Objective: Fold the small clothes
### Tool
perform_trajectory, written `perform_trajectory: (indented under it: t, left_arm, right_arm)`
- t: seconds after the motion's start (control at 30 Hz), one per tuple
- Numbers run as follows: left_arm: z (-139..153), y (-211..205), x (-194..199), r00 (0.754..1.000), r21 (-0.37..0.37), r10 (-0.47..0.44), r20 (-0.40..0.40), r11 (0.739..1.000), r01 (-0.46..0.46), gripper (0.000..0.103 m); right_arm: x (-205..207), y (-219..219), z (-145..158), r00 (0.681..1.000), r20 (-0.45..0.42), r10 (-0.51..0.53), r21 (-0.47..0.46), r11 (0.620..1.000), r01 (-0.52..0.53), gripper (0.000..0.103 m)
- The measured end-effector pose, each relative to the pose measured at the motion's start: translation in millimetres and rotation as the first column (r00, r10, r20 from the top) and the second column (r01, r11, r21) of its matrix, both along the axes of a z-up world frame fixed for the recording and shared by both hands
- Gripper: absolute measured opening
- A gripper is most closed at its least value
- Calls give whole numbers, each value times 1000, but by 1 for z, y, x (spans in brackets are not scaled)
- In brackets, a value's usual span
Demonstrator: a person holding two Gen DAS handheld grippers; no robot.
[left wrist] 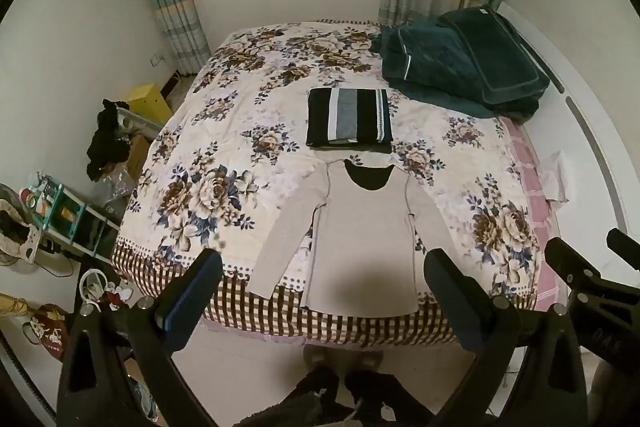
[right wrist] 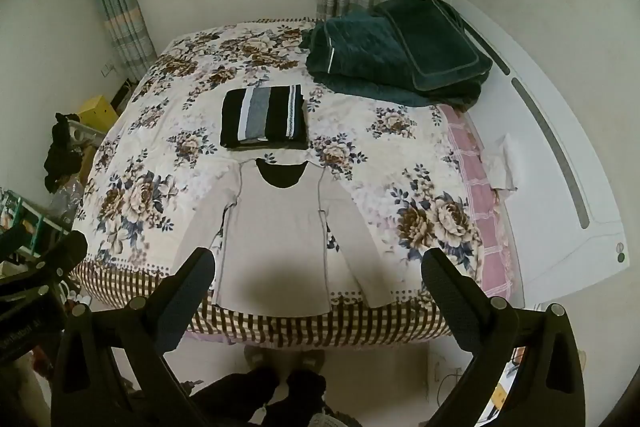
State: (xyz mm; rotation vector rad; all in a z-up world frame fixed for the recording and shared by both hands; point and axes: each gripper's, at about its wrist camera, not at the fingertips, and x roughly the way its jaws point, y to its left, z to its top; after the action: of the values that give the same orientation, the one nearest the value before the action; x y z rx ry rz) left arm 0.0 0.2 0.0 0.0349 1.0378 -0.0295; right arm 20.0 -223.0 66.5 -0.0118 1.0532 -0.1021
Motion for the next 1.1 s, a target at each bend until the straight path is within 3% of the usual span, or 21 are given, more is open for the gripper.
perform_trajectory:
  t: [1.1]
  left_arm:
    - [4, 0, 0, 1000, 2, 7, 14, 1000, -7, 103]
  right_arm:
    - [-8, 11, 10, 1000, 12, 3, -9, 1000, -3, 103]
